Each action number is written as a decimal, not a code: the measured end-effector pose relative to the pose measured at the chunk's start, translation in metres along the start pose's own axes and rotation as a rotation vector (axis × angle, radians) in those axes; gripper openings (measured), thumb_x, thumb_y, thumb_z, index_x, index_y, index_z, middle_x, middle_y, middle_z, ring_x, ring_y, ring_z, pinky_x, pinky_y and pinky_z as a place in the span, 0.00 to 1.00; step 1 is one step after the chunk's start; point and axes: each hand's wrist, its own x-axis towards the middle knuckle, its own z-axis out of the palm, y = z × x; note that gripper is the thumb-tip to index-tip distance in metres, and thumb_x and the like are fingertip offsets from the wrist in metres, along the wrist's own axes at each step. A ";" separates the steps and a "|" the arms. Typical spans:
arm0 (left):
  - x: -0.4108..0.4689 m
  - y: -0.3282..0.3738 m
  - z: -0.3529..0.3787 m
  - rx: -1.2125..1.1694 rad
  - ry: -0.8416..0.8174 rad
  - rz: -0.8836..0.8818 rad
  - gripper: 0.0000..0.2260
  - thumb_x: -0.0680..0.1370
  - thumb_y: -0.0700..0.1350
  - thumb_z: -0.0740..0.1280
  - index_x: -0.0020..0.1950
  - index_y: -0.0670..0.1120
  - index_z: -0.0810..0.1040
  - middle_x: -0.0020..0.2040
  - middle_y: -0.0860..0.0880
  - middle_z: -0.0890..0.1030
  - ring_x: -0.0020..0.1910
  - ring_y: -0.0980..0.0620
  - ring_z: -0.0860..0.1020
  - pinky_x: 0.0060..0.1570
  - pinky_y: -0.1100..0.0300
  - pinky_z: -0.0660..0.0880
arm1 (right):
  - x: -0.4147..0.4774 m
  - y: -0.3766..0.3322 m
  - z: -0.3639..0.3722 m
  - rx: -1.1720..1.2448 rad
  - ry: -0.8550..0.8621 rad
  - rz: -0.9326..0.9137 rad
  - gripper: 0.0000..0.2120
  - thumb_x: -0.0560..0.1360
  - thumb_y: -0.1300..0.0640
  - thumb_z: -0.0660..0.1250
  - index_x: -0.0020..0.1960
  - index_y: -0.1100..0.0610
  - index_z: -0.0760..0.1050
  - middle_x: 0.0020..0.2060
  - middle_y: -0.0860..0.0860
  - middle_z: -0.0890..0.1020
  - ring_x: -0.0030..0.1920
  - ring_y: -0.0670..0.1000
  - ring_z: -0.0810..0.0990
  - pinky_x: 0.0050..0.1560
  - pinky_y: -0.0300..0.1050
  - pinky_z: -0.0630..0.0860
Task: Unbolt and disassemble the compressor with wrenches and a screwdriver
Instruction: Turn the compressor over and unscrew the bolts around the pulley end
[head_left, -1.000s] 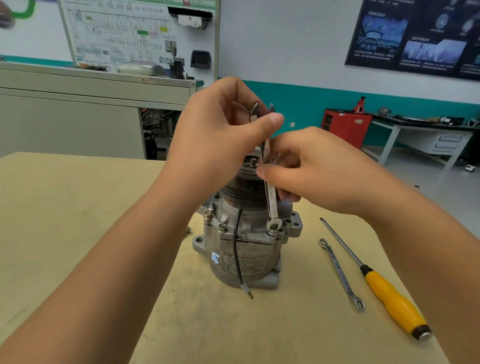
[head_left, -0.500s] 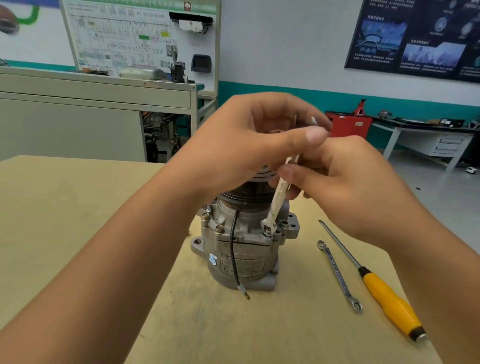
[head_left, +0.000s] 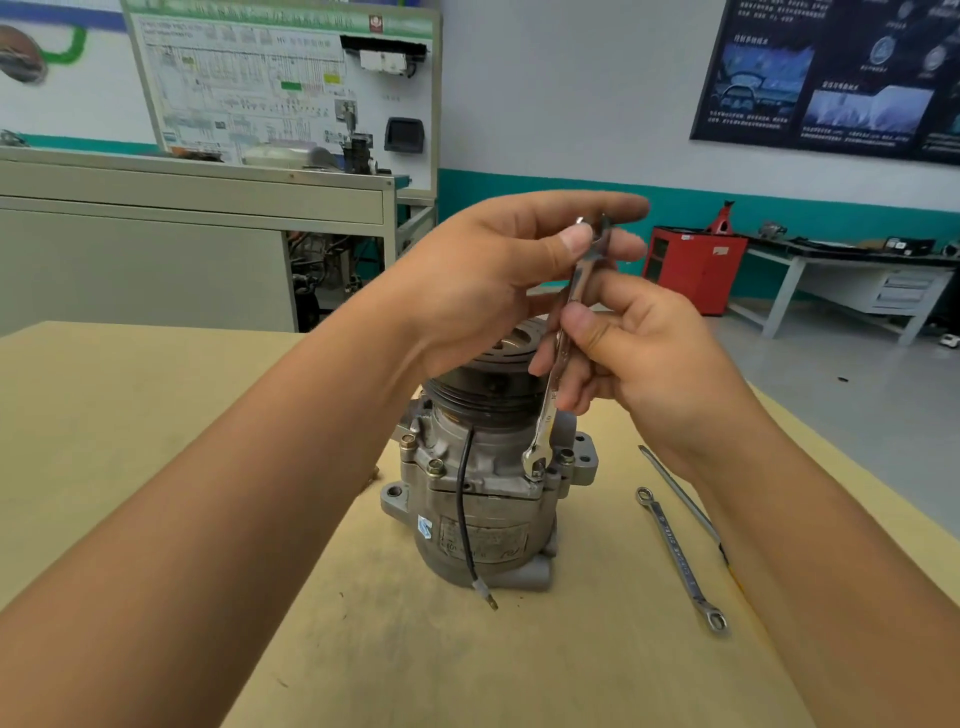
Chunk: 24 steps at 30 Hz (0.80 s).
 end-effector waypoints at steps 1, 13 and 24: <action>0.002 0.001 -0.002 -0.002 0.000 -0.008 0.12 0.78 0.38 0.59 0.59 0.44 0.75 0.46 0.51 0.81 0.43 0.56 0.79 0.37 0.63 0.75 | 0.000 0.001 0.001 -0.004 0.010 -0.001 0.08 0.80 0.62 0.57 0.45 0.57 0.73 0.29 0.50 0.82 0.23 0.46 0.76 0.26 0.37 0.73; 0.012 -0.009 -0.013 -0.223 -0.108 -0.037 0.11 0.74 0.44 0.64 0.54 0.44 0.79 0.45 0.50 0.83 0.44 0.55 0.80 0.48 0.61 0.77 | -0.001 0.007 0.006 -0.096 -0.018 -0.044 0.12 0.81 0.61 0.55 0.40 0.57 0.71 0.27 0.46 0.73 0.24 0.42 0.65 0.29 0.33 0.65; 0.010 -0.001 -0.005 0.068 0.255 0.067 0.08 0.63 0.44 0.72 0.36 0.45 0.75 0.29 0.53 0.77 0.31 0.55 0.80 0.36 0.65 0.76 | -0.006 0.009 0.013 -0.271 0.194 -0.077 0.07 0.76 0.59 0.67 0.43 0.48 0.78 0.29 0.47 0.79 0.25 0.42 0.74 0.31 0.40 0.73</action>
